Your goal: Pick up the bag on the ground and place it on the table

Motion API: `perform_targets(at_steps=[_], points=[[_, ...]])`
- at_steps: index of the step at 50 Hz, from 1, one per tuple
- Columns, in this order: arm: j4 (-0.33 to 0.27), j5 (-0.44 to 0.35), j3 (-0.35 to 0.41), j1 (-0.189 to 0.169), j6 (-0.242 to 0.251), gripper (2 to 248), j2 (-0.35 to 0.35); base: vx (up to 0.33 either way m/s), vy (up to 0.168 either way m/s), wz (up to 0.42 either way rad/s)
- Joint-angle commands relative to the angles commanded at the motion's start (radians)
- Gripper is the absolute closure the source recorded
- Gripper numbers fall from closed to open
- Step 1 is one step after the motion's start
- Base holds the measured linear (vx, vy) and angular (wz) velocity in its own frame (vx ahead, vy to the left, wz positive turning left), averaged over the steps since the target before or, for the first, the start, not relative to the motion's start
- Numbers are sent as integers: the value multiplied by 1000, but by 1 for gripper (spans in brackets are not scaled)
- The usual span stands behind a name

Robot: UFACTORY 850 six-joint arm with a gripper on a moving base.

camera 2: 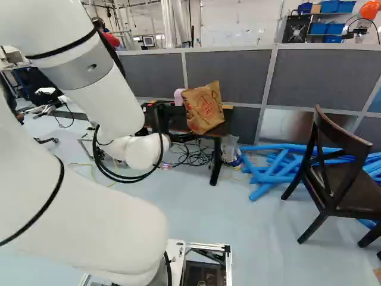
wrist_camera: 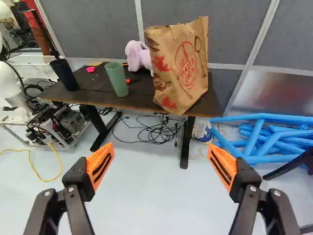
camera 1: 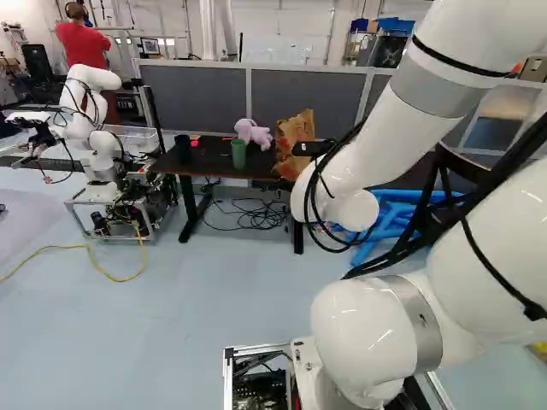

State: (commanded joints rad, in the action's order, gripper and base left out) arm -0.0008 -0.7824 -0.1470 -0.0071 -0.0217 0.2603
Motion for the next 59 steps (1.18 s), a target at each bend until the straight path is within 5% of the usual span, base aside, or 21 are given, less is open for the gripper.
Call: perform_targets(at_steps=[26, 59], points=[[1, -79, 53, 6, 19, 3, 17, 0, 0, 0], [1, -90, 60, 7, 22, 3, 19, 0, 0, 0]])
